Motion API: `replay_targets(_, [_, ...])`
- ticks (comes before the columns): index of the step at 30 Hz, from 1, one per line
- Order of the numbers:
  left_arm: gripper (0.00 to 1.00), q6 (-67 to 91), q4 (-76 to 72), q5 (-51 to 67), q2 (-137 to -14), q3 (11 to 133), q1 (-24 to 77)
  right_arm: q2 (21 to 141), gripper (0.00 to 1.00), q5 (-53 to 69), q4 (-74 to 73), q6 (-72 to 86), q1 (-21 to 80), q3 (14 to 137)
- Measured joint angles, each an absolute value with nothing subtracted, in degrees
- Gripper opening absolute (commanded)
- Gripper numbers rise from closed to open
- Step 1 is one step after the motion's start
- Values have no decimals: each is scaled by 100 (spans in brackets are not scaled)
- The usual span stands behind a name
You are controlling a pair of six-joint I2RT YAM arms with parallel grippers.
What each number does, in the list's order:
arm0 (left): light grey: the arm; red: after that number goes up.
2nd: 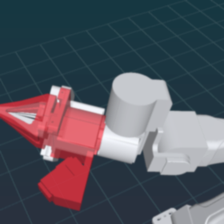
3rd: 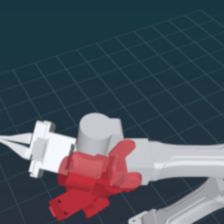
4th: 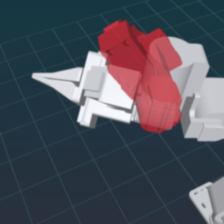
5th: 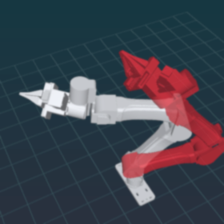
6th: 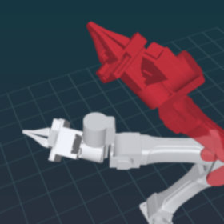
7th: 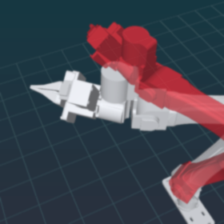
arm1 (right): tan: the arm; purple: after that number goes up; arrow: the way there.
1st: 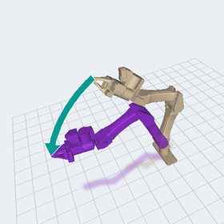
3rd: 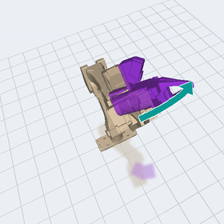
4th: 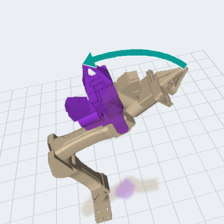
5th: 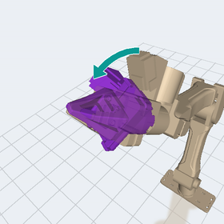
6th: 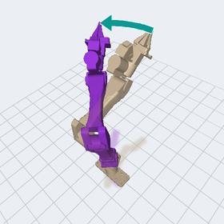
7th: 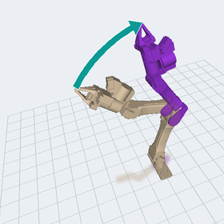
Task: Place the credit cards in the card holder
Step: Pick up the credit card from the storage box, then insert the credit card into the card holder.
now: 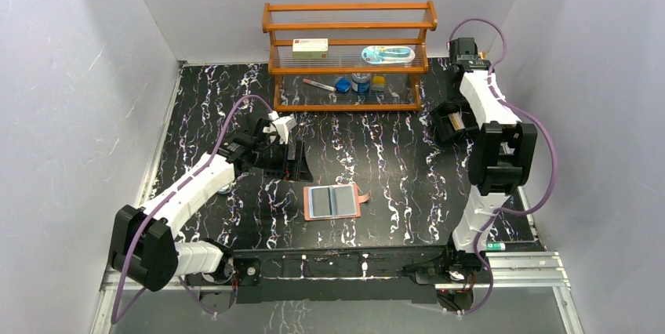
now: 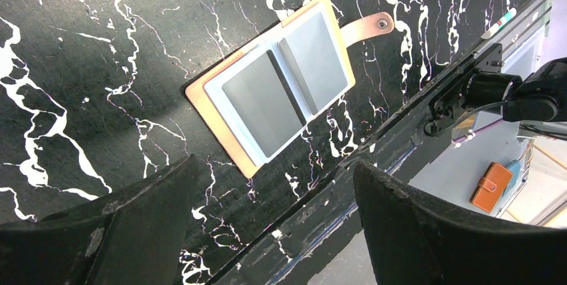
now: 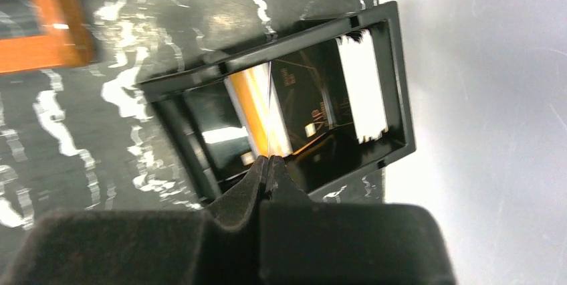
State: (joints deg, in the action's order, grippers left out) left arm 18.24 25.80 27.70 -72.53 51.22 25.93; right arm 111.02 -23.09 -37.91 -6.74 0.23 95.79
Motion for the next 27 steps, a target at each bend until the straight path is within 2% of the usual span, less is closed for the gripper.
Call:
replay_targets(6, [83,2043,2578,2740,-7030,5122,2593,10471,0,-1850,-4390,78,495,9808])
replay_targets(11, [83,2335,2567,2757,-6777,5122,2593,9537,0,-1100,-4318,593,1096,9483])
replay_targets(18, [81,3076,2217,2950,-6685,5039,2593,8302,0,311,-3573,1356,1824,8108])
replay_targets(27, [74,4388,1020,3529,-6482,4707,2593,6827,0,2390,-1330,3288,2189,5408])
